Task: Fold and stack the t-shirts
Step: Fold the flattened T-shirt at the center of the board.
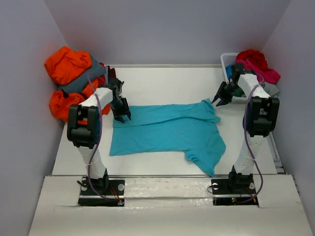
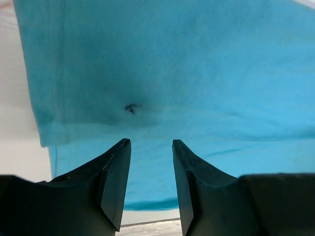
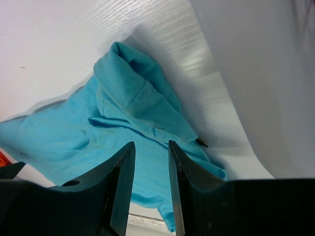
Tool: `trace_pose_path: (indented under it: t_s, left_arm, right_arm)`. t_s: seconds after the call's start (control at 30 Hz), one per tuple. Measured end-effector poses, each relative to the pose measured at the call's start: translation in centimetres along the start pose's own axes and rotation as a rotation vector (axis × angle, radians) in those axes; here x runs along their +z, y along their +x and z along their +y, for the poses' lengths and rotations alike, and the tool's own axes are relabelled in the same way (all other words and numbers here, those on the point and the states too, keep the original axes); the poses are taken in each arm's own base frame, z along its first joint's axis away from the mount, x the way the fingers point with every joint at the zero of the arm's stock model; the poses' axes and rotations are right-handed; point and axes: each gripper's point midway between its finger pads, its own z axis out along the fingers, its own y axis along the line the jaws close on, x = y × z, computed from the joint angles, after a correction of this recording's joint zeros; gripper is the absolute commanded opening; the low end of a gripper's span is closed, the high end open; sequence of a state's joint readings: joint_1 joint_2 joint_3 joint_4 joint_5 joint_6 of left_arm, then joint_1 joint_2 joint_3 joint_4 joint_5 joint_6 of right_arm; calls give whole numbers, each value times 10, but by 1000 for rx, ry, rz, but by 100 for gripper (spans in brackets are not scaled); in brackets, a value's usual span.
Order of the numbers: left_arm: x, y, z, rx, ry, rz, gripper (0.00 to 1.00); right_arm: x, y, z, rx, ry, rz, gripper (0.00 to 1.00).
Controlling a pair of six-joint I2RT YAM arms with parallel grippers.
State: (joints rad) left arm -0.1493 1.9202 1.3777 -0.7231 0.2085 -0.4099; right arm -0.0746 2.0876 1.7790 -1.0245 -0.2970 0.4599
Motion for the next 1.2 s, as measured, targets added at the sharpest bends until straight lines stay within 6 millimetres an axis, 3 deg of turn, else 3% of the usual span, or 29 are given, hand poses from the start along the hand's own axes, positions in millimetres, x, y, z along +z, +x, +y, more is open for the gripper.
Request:
trace_pose_path:
  t_s: [0.23, 0.53, 0.9, 1.07, 1.2]
  left_arm:
    - [-25, 0, -7, 18, 30, -60, 50]
    - [-22, -10, -12, 21, 33, -64, 50]
    - [-21, -16, -21, 34, 45, -75, 50]
    - [-19, -17, -21, 33, 44, -69, 50]
    - [-12, -22, -23, 32, 40, -59, 50]
  right_arm:
    - [1, 1, 2, -4, -1, 2, 39]
    - [18, 3, 9, -27, 0, 31, 37]
    - [25, -14, 26, -54, -12, 7, 37]
    - [27, -8, 25, -73, -6, 1, 37]
    - [25, 17, 23, -93, 4, 36, 37]
